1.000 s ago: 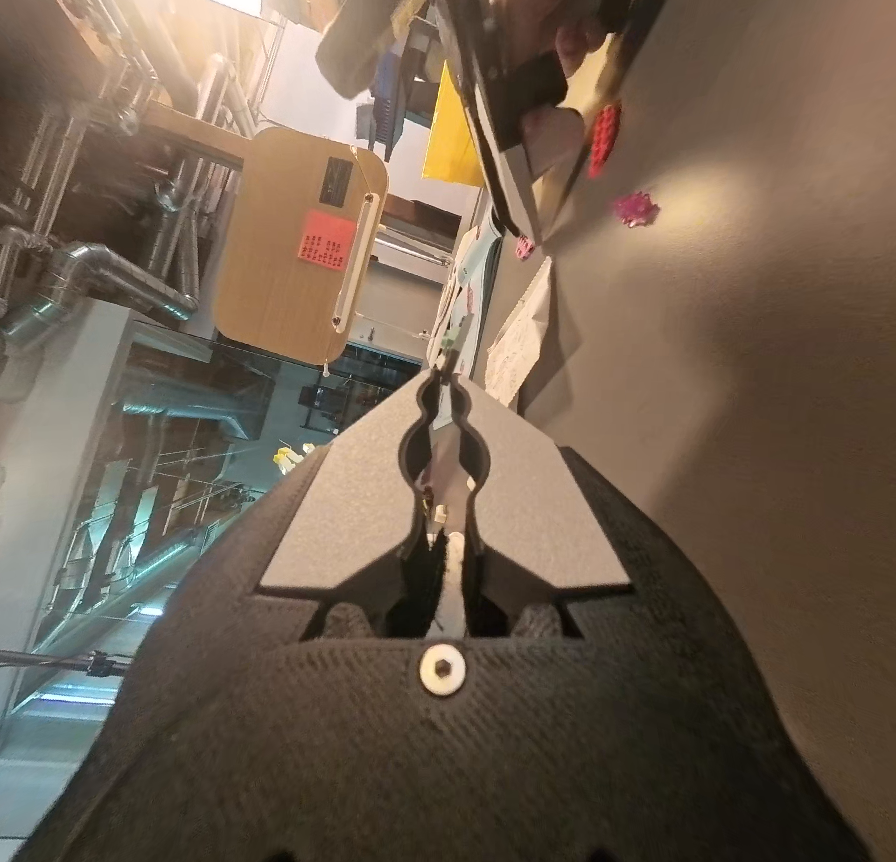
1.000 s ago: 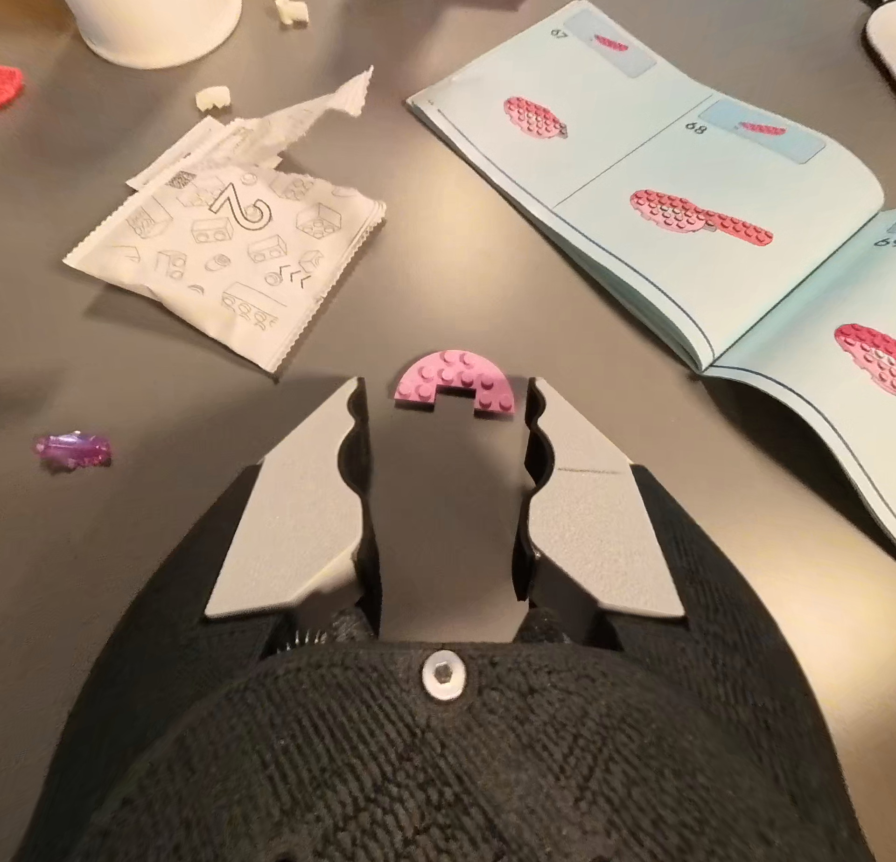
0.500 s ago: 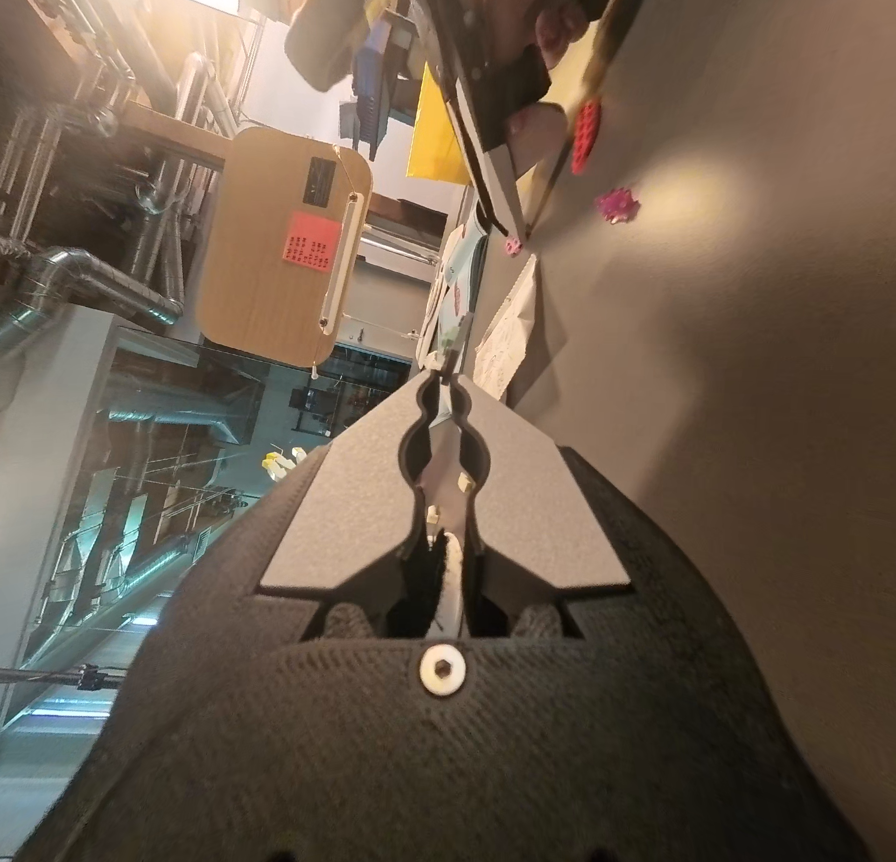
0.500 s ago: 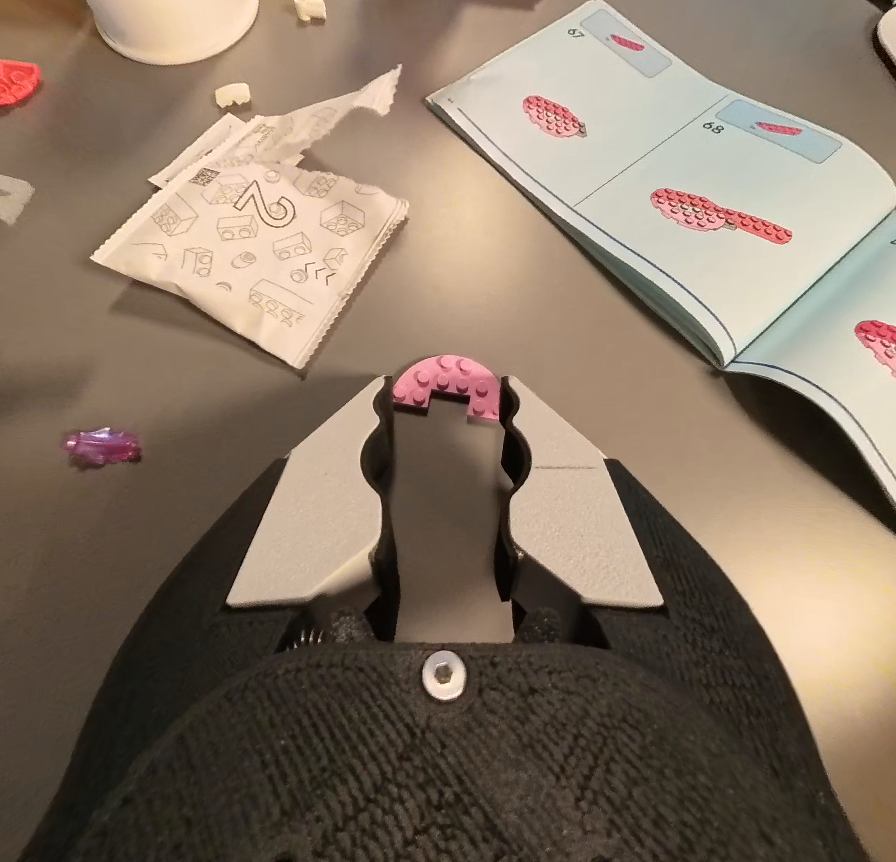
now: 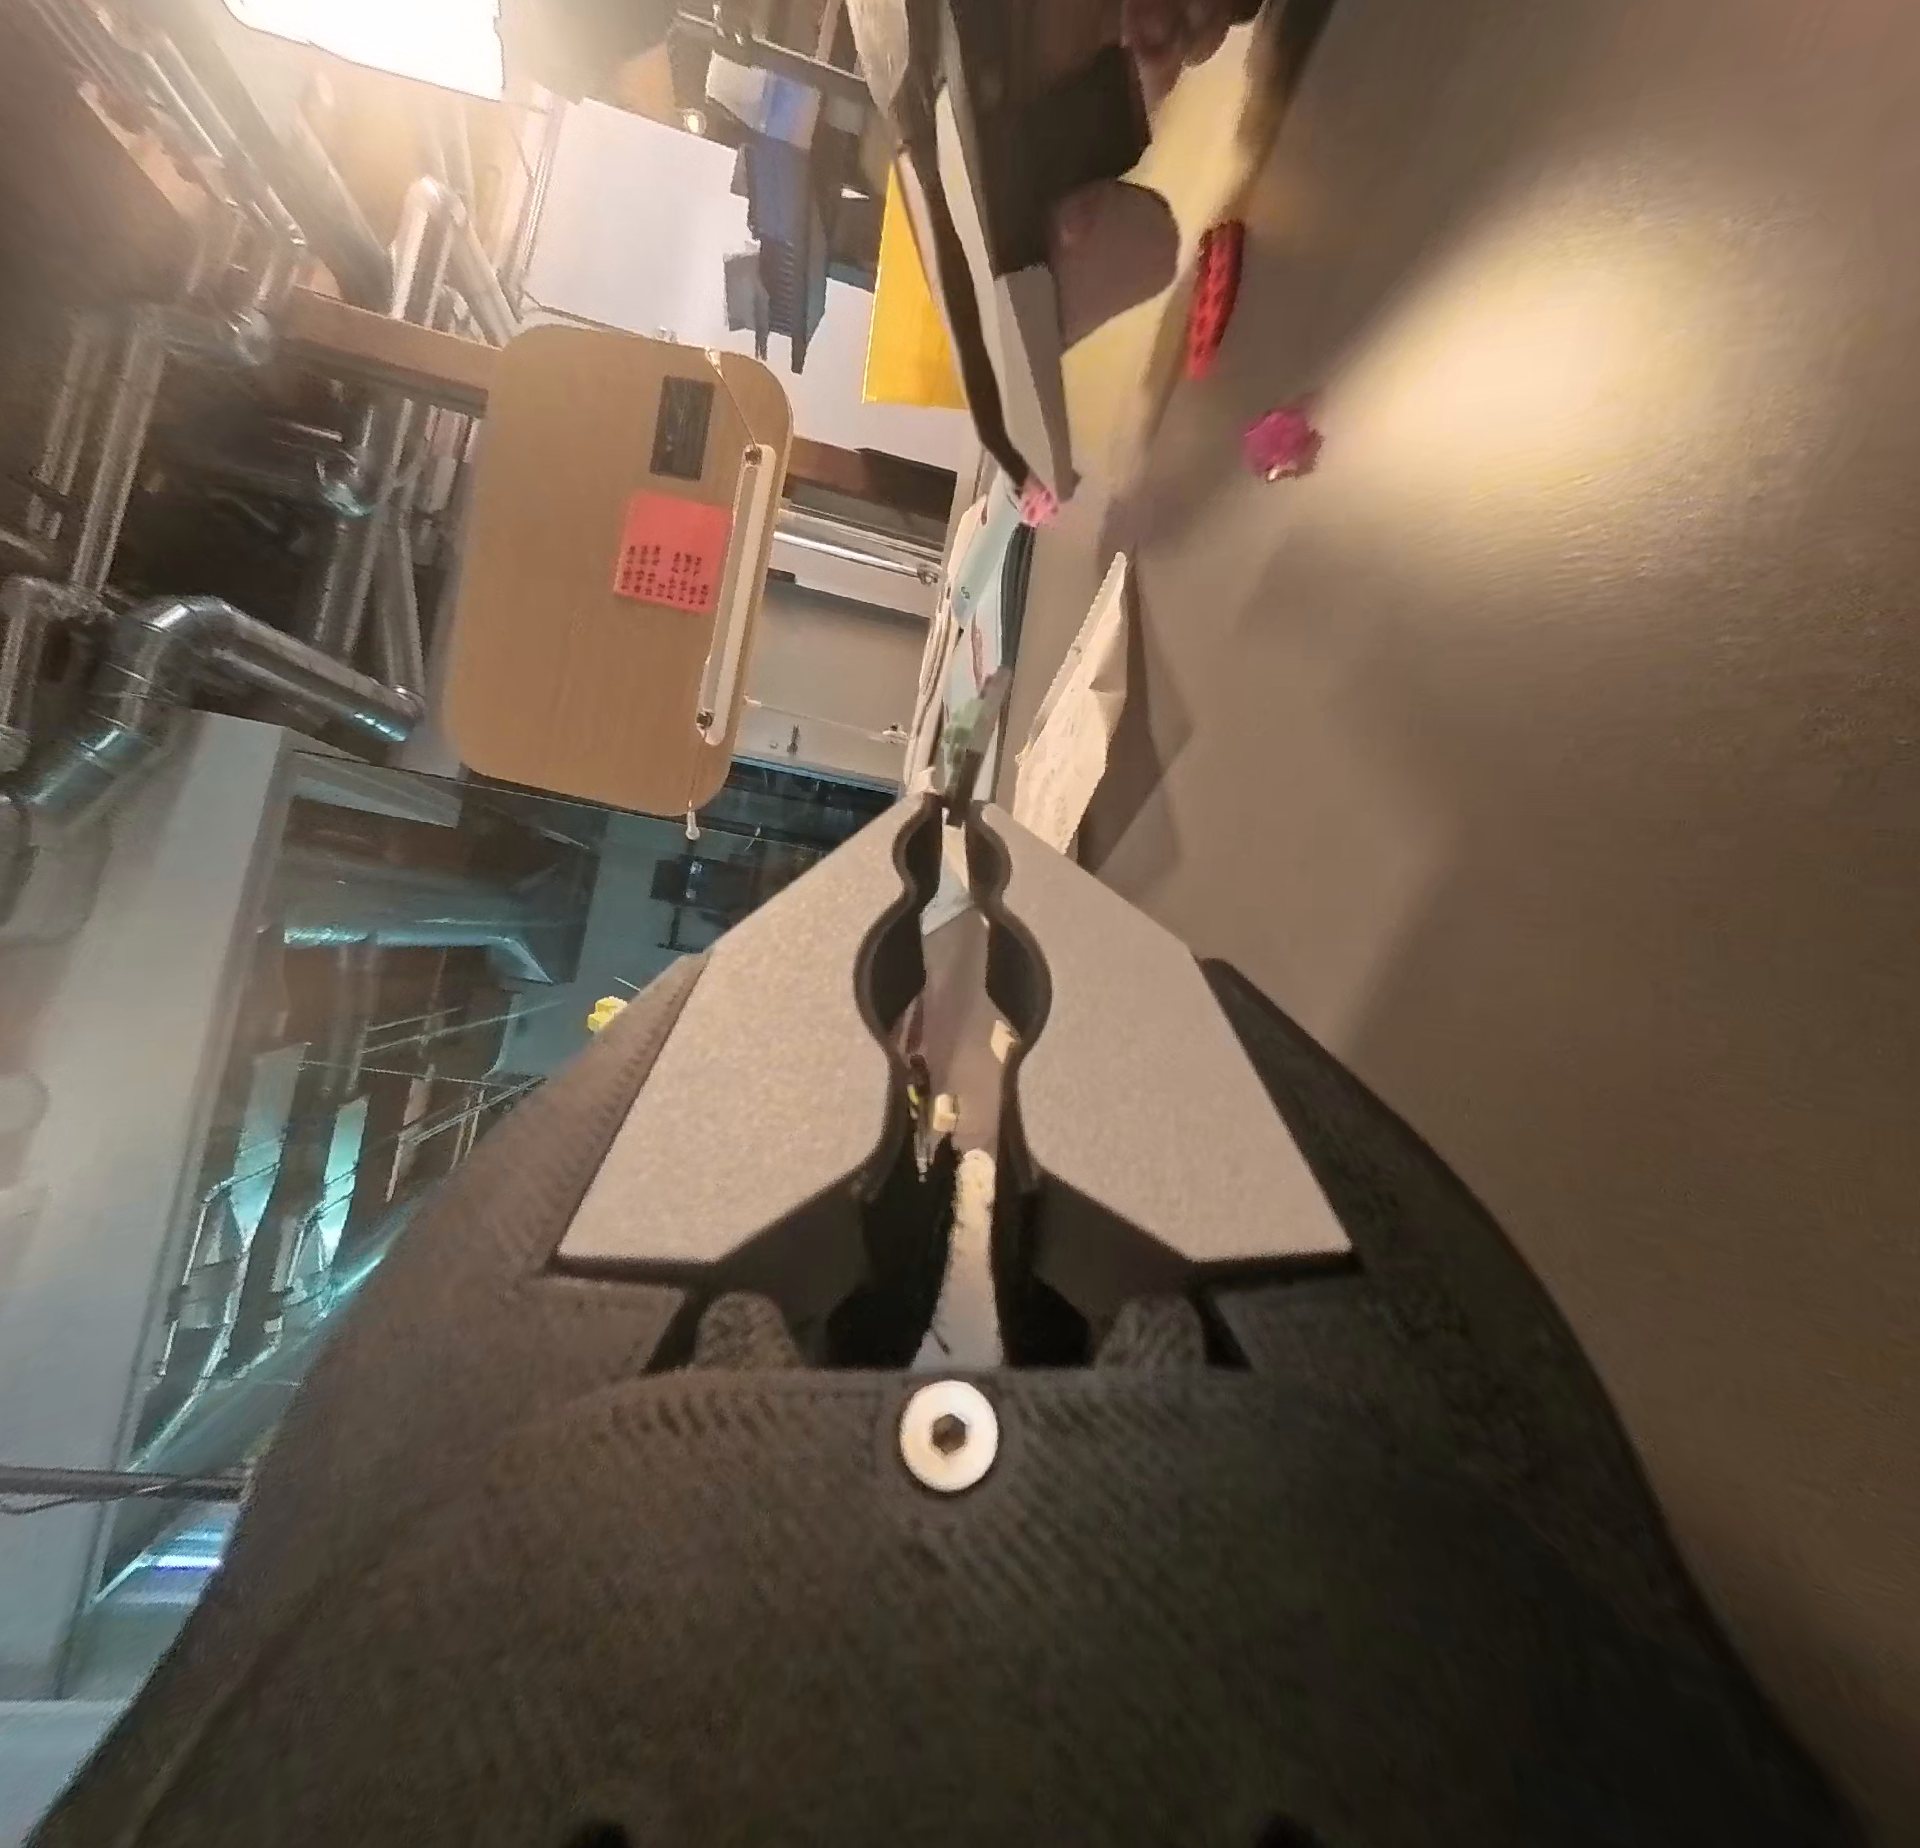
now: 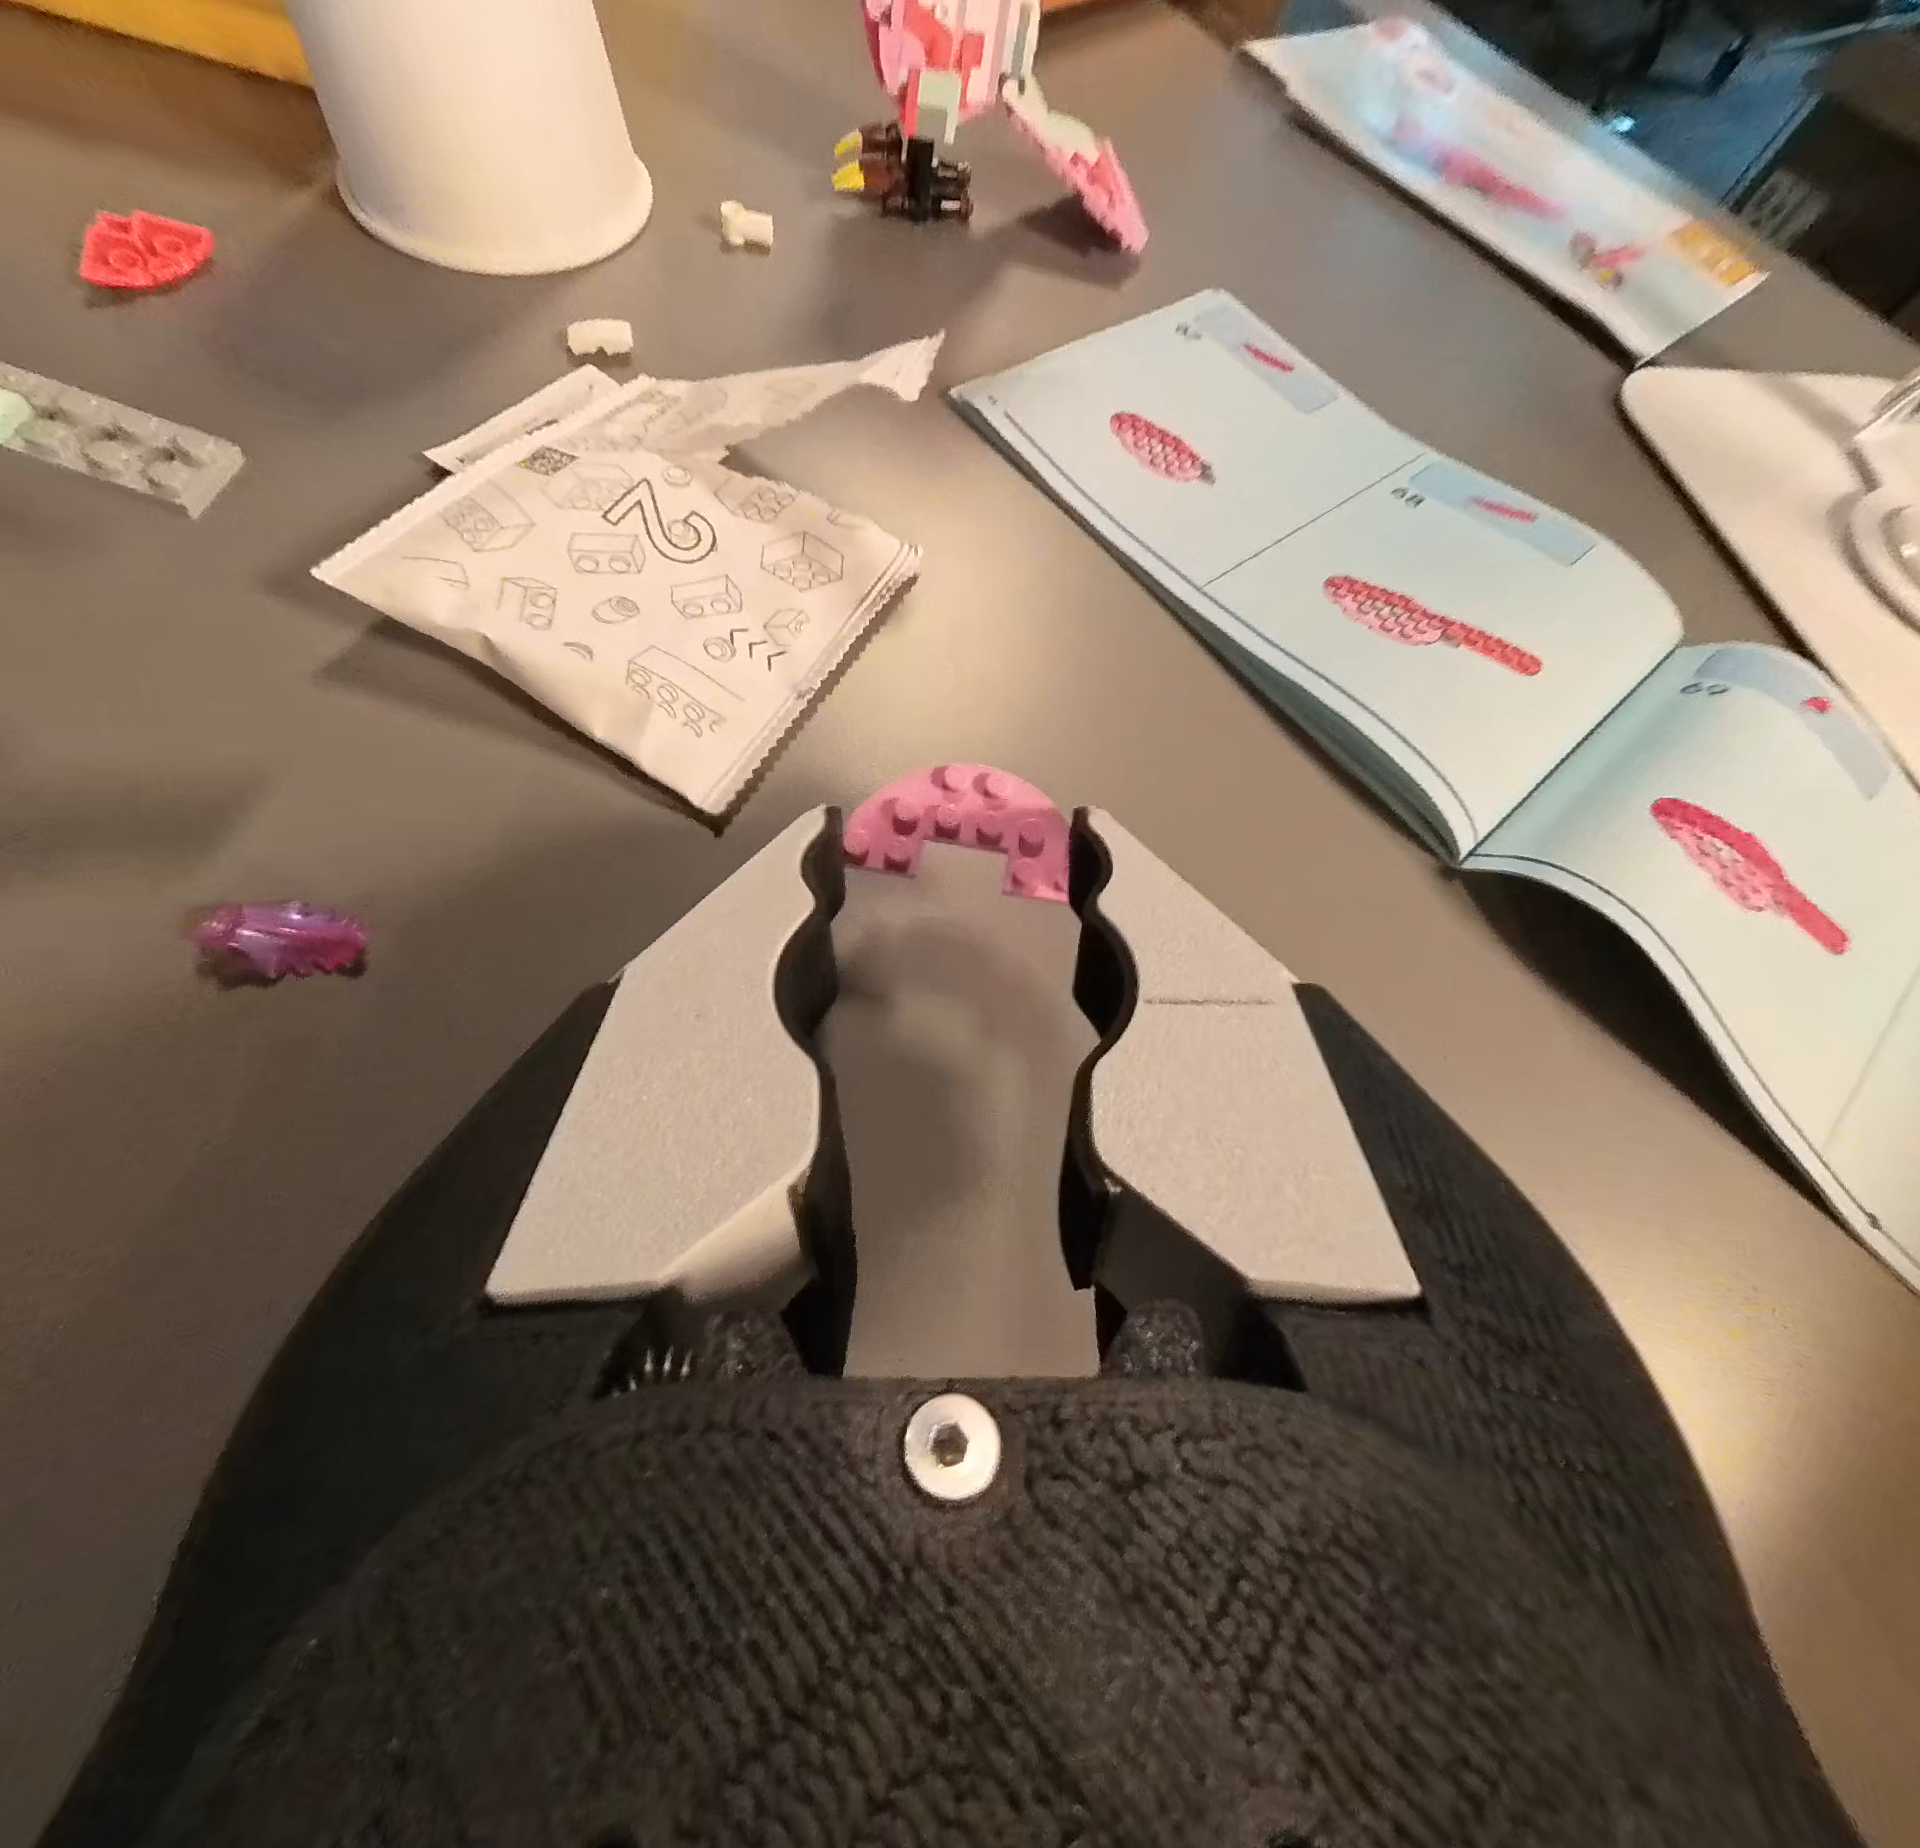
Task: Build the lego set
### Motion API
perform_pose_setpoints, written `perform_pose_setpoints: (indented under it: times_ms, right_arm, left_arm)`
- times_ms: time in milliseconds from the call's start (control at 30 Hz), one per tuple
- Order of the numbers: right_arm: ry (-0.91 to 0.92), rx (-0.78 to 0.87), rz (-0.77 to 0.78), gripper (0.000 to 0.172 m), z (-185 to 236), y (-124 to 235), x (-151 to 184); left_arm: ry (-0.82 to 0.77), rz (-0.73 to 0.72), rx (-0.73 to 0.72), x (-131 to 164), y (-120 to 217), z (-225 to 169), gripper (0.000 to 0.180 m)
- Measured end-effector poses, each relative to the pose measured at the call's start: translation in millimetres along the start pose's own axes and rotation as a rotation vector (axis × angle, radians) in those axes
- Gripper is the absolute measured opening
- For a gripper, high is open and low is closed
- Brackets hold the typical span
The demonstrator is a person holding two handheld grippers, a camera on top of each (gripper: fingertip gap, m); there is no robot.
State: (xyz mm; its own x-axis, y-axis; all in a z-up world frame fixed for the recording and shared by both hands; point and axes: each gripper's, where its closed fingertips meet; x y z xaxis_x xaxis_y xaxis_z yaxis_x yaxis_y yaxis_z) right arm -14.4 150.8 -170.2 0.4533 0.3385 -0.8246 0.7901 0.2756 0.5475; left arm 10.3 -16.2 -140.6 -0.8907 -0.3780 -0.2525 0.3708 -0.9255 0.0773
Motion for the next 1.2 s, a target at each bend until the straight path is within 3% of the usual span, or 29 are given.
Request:
perform_pose_setpoints:
  times_ms: [300, 1200]
  right_arm:
    - [0.003, 0.060, -0.059, 0.042, -6.3, 6.2, -6.5]
    - [0.016, 0.082, -0.049, 0.042, -7.3, 4.5, -5.2]
  left_arm:
    - [-0.036, 0.015, -0.005, 1.6, 0.6, -2.3, 0.003]
    - [-0.041, 0.011, -0.002, 0.9, 0.5, -3.4, 0.003]
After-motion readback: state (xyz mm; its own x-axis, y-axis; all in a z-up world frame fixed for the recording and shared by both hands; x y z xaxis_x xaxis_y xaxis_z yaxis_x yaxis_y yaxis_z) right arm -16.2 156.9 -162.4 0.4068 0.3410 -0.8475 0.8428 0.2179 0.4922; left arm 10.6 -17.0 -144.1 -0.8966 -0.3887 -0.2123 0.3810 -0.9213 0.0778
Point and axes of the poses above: each gripper's, where its closed fingertips meet, y back along the fingers, x out of its underside, z = x × y across the jaws, and after that the axes turned 3 degrees about z, right-handed
